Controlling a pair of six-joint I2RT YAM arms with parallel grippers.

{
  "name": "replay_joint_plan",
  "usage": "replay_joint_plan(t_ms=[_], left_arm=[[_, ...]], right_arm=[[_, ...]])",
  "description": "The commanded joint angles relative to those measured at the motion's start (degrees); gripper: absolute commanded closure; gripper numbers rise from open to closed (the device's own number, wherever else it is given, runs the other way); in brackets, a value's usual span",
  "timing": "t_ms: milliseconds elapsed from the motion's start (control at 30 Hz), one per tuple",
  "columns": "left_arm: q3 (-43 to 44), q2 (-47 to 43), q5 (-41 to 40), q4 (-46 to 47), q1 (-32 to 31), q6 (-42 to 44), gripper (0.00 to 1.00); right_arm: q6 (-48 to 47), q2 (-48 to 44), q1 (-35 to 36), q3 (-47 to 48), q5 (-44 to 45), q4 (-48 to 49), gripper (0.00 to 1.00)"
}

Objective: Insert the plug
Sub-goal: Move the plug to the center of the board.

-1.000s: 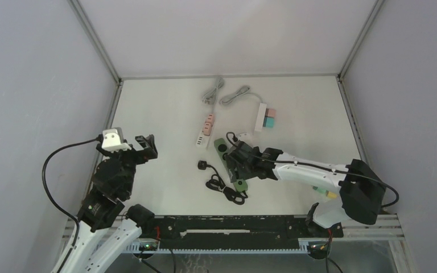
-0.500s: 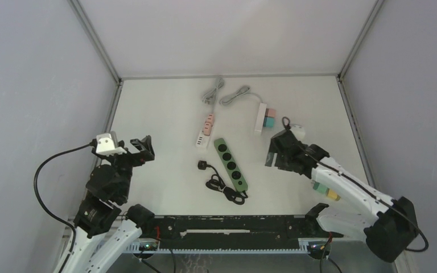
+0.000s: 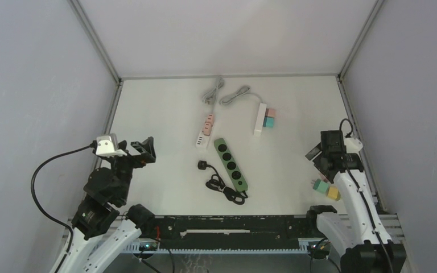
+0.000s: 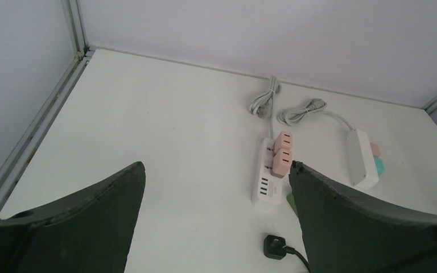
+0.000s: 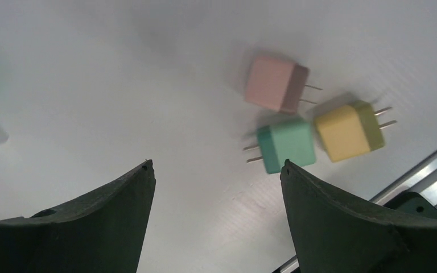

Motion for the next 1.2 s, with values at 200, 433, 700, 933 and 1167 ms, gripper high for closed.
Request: replay_joint_plan(t_ms=[200, 433, 700, 933, 1167], left_arm=[[-1.43, -1.37, -1.66, 2.13, -1.05, 1.81, 0.00], [-1.69, -1.51, -1.90, 2.39, -1.79, 2.07, 0.00], [-1.93, -1.25, -1.44, 2.75, -2.55, 2.34, 0.00], [-2.03, -1.19, -1.35, 2.84, -2.73, 2.37, 0.00], [-2.06, -1.32, -1.44, 2.84, -2.91, 2.34, 0.00]], right_arm=[[-2.37, 6.21, -17.30, -0.52, -0.32, 5.12, 0.14], [-4.19, 15.77, -21.55, -0.87, -1.83, 11.60, 0.16], [-4.64, 24.41, -21.75, -0.89, -4.13, 16.90, 0.24], [-5.47, 28.37, -21.77, -0.91, -7.88, 18.31, 0.34], [-6.60, 29.10, -20.78, -0.88, -14.26, 19.89, 0.47]])
